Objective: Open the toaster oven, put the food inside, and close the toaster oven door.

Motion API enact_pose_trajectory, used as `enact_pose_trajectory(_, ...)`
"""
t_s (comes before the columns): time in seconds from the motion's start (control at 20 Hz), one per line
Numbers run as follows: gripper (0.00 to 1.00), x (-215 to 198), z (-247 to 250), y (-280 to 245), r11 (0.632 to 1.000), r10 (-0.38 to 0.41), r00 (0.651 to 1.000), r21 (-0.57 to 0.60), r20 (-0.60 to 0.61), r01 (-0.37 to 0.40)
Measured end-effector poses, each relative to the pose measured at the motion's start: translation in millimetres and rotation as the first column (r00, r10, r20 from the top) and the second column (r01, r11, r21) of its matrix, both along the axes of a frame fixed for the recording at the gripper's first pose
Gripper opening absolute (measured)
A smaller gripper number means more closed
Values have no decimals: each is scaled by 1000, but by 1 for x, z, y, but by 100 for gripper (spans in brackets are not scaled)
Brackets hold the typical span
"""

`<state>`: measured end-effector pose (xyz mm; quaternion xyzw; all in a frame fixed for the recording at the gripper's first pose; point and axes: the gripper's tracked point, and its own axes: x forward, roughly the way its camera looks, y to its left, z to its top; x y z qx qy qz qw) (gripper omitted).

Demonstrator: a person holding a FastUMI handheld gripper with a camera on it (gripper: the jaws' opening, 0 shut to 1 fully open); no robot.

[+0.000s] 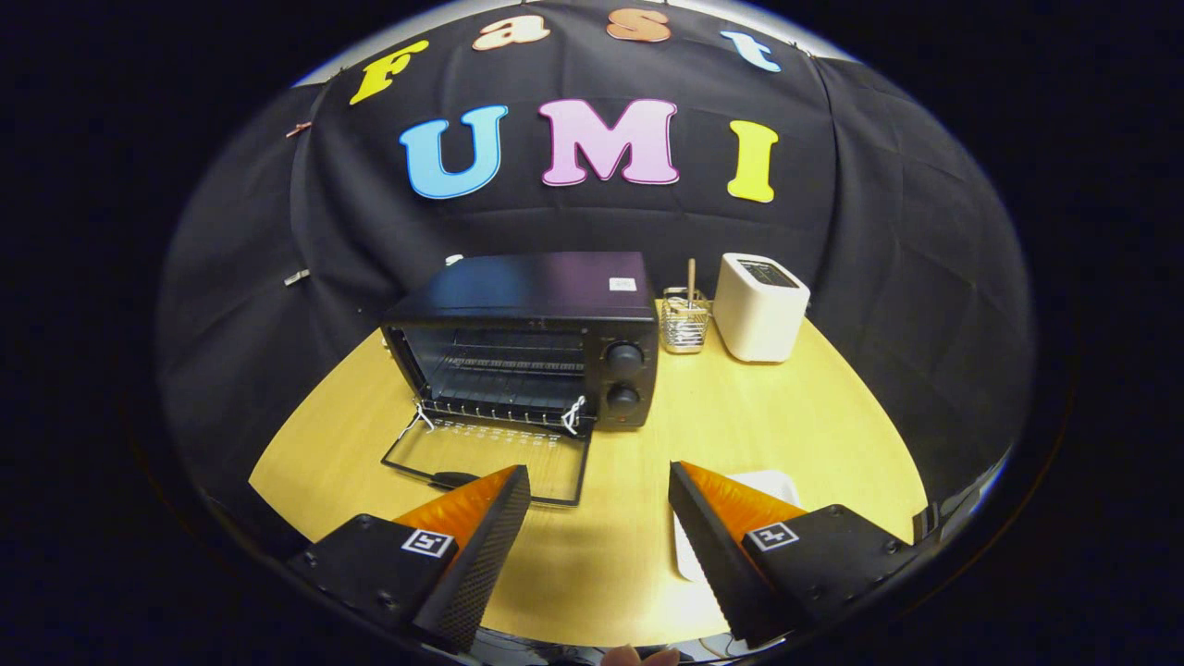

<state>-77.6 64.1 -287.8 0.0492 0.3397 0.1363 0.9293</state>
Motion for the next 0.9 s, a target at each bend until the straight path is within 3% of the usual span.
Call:
enact_pose_trajectory(0.45, 99, 1, -31, -103, 1000, -20, 989, -19, -146, 17)
enact_pose_trajectory(0.9, 99, 3, -128, -160, 1000, -16, 908, -3, -418, 17)
